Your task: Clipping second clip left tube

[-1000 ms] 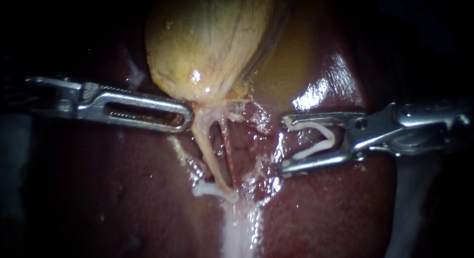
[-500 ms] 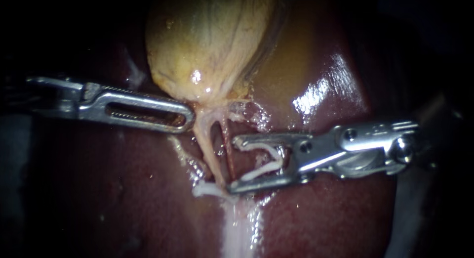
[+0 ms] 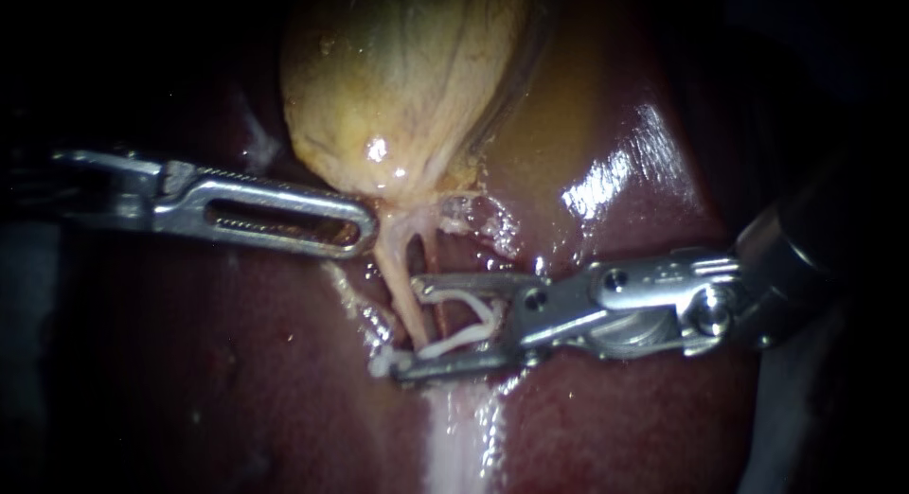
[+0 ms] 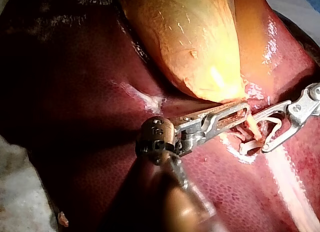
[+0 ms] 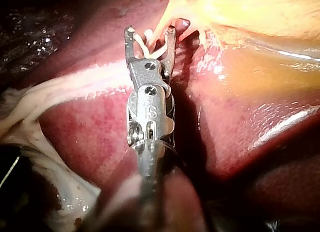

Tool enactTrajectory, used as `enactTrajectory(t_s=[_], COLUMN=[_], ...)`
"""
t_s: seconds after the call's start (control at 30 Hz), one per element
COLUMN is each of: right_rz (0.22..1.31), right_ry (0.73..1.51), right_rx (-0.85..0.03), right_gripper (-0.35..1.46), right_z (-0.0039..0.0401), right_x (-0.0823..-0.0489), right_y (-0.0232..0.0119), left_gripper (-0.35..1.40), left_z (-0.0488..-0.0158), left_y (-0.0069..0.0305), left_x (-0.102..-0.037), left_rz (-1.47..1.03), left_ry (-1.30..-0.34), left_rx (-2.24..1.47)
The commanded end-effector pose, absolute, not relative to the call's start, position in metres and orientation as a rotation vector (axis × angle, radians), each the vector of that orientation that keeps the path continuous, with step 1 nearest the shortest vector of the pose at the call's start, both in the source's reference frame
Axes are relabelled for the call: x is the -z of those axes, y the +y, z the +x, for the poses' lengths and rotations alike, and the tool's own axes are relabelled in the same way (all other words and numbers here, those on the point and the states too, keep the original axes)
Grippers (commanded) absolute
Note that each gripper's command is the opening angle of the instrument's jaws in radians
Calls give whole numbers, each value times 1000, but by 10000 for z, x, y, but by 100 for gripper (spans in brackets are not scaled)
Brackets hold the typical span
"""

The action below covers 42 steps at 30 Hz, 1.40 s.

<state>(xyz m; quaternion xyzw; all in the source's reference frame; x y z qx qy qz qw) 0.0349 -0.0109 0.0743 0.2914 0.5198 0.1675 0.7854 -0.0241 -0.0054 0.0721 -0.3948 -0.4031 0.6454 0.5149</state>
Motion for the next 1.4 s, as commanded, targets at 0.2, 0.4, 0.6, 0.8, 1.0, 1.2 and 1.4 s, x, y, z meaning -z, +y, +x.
enactTrajectory(t_s=[0.2, 0.4, 0.6, 0.8, 1.0, 1.2, 1.4], right_rz=[654, 675, 684, 715, 735, 741, 744], right_ry=[1118, 1110, 1102, 1053, 1041, 1041, 1039], right_rx=[-361, -380, -413, -436, -464, -460, -465], right_gripper=[49, 45, 27, -35, -35, -35, -35], right_z=[364, 372, 370, 364, 359, 358, 358], right_x=[-754, -762, -765, -769, -774, -774, -774], right_y=[-122, -129, -125, -121, -118, -118, -118], left_gripper=[-35, -35, -35, -35, -35, -35, -35], left_z=[-242, -243, -243, -244, -244, -243, -243], left_y=[-55, -55, -55, -55, -55, -54, -54], left_x=[-721, -721, -721, -721, -721, -722, -723], left_rz=[-950, -950, -950, -950, -950, -950, -950], left_ry=[-967, -967, -967, -967, -967, -967, -967], left_rx=[-1553, -1553, -1553, -1553, -1553, -1554, -1554])
